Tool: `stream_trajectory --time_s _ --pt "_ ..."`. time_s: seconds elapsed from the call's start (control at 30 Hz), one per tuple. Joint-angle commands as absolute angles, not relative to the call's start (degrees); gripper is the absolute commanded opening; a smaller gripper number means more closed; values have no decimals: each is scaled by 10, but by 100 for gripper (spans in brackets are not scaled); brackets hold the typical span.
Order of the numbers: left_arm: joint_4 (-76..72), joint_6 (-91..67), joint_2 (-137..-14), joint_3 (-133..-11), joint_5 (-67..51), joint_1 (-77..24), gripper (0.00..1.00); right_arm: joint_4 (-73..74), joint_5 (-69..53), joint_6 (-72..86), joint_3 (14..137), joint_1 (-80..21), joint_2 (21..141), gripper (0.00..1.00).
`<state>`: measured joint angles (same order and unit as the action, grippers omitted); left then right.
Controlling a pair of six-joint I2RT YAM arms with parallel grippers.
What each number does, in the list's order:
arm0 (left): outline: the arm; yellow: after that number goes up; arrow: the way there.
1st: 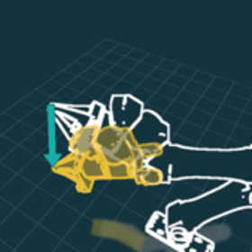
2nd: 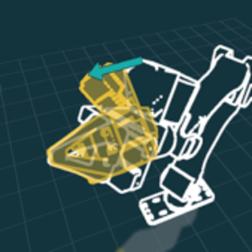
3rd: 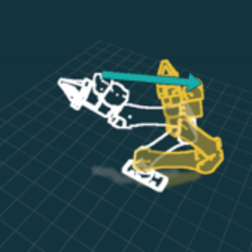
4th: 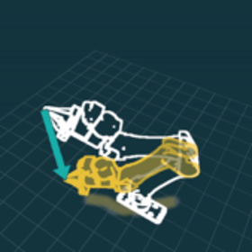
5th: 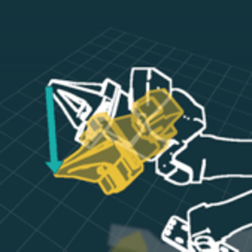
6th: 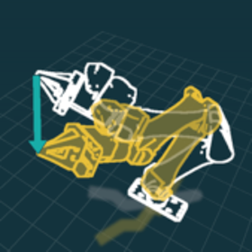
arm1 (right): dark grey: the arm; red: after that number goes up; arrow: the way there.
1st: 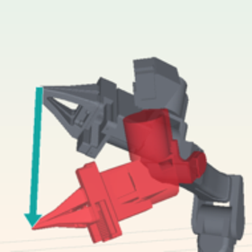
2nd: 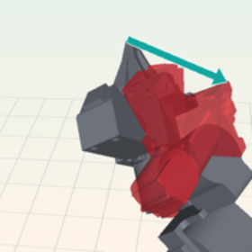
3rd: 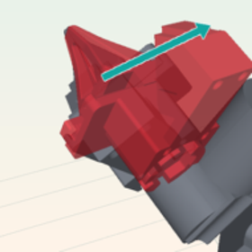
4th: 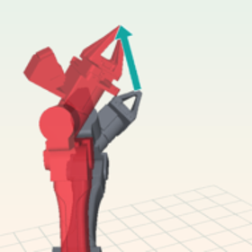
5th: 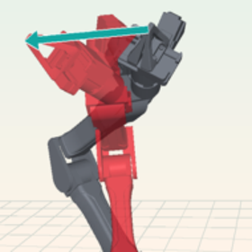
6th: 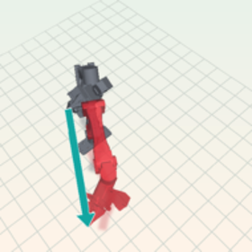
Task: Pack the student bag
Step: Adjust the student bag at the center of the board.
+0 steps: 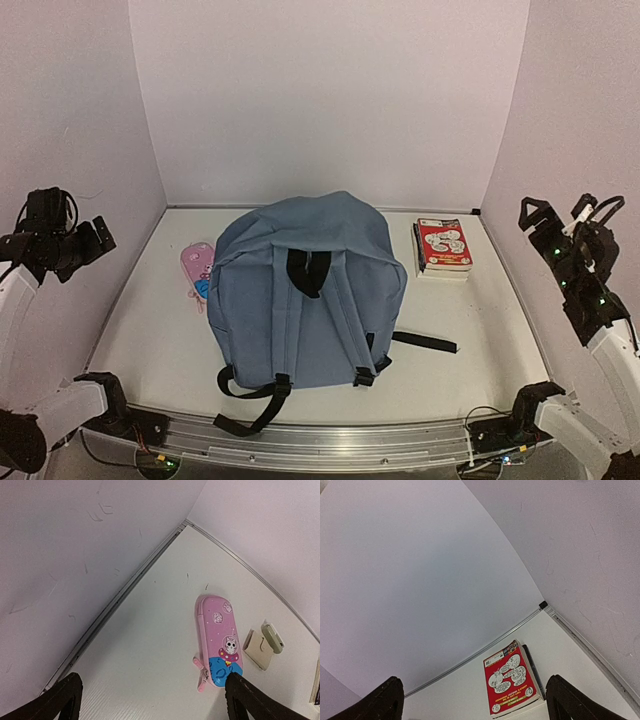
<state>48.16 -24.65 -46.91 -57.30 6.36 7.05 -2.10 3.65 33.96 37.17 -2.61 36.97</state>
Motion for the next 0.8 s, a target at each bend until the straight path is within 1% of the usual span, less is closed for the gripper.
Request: stream_trajectory --time_s 0.0,0.1,0.17,0.27,0.33,0.4,0.47,0.57,0.67,0.77 --pt "461 -191 -485 -592 36 71 100 -2 11 347 391 -27 380 98" --pt "457 -177 -502 -603 15 71 100 -1 -75 332 413 -27 408 98" --pt "443 -177 -517 -608 0 71 100 4 -156 323 436 -27 436 98" --pt "410 -173 -545 -617 -44 71 100 54 -248 321 478 -27 486 98" --pt "381 -170 -567 -623 -97 71 100 70 -310 326 493 -27 497 98" --pt "323 -163 -581 -617 -191 71 100 72 -340 328 496 -41 489 98" --pt "263 -160 -590 -599 -292 71 100 77 -340 324 504 -66 473 98" --pt "203 -153 -612 -577 -378 71 100 126 -311 305 533 -123 489 98" --pt "230 -132 -631 -582 -395 70 100 156 -238 294 557 -222 537 98" --pt "231 -132 -623 -567 -397 70 100 129 -196 305 547 -321 555 98"
